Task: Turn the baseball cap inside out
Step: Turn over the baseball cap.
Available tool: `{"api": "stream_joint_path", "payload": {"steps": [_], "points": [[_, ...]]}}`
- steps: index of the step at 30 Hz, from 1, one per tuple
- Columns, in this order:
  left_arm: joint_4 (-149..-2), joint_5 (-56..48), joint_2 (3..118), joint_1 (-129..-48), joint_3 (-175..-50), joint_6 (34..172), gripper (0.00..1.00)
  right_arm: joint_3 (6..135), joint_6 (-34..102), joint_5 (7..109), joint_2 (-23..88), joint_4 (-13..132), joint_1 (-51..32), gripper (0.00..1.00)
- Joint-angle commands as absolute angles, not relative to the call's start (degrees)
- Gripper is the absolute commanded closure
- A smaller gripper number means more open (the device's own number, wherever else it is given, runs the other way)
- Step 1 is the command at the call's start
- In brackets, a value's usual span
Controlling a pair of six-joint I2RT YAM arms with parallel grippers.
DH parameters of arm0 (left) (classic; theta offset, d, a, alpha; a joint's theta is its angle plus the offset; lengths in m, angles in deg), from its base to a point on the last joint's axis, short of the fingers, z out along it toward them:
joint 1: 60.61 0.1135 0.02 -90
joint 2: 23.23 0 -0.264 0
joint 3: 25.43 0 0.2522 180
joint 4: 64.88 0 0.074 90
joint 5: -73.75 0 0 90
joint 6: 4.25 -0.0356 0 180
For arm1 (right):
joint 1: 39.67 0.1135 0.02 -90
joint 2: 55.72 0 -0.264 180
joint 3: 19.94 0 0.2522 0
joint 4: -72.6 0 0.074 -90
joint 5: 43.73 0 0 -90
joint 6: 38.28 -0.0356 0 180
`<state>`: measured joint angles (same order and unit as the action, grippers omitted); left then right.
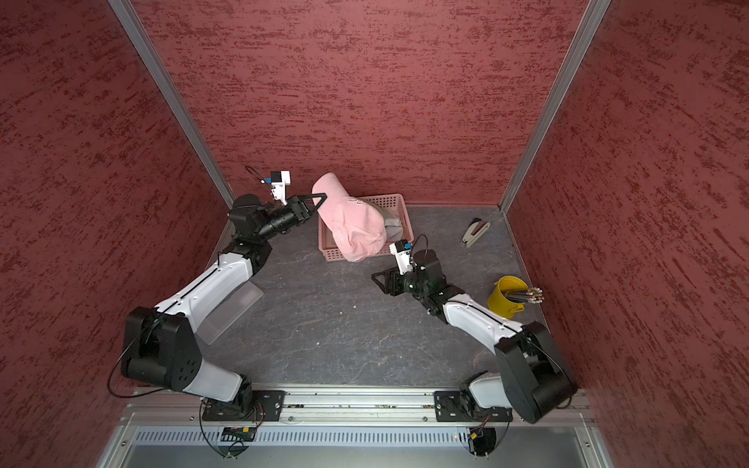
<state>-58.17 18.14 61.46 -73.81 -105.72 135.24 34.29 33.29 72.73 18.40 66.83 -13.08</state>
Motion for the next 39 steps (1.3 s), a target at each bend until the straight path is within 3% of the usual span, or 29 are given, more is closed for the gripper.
{"api": "stream_joint_path", "payload": {"steps": [1, 7, 11, 14, 22, 26, 27, 30, 33, 36, 39], "points": [[-75.52, 1.20, 58.71, -75.18, -108.64, 130.80, 1.00, 40.34, 41.54, 59.34, 9.58, 56.98, -10.31, 0.39], [-84.07, -14.10, 57.46, -79.98, -110.42, 135.16, 1.00, 41.78, 52.78, 43.87, 8.70, 63.43, 1.99, 0.34], [-90.23, -25.31, 58.07, -84.99, -114.14, 136.87, 1.00, 43.52, 56.14, 35.90, 15.56, 72.45, 8.97, 0.31], [-93.59, -32.99, 59.01, -88.48, -116.15, 138.46, 1.00, 46.60, 58.69, 24.52, 22.75, 78.83, 14.41, 0.30], [-96.17, -43.87, 57.59, -94.48, -116.02, 141.90, 1.00, 49.82, 56.95, -2.28, 34.22, 93.56, 16.00, 0.26], [-95.57, -43.96, 56.32, -94.79, -114.27, 144.20, 1.00, 48.97, 54.73, -4.22, 33.16, 95.22, 14.12, 0.30], [-95.13, -43.56, 55.89, -94.80, -113.62, 144.69, 1.00, 48.86, 53.92, -3.96, 33.01, 94.99, 13.40, 0.35], [-94.38, -43.01, 54.91, -95.04, -112.39, 145.42, 1.00, 48.61, 49.97, -2.34, 32.49, 91.74, 10.68, 0.60], [-94.32, -44.19, 53.82, -95.33, -111.85, 144.78, 1.00, 47.41, 45.49, -0.96, 30.69, 86.81, 7.89, 0.72], [-94.69, -45.43, 53.60, -95.47, -111.68, 144.42, 1.00, 45.17, 45.23, 0.15, 28.01, 85.11, 6.91, 0.74], [-94.94, -45.60, 54.88, -95.51, -112.50, 144.14, 1.00, 44.33, 46.43, 8.98, 24.29, 81.65, 7.42, 0.66]]}}
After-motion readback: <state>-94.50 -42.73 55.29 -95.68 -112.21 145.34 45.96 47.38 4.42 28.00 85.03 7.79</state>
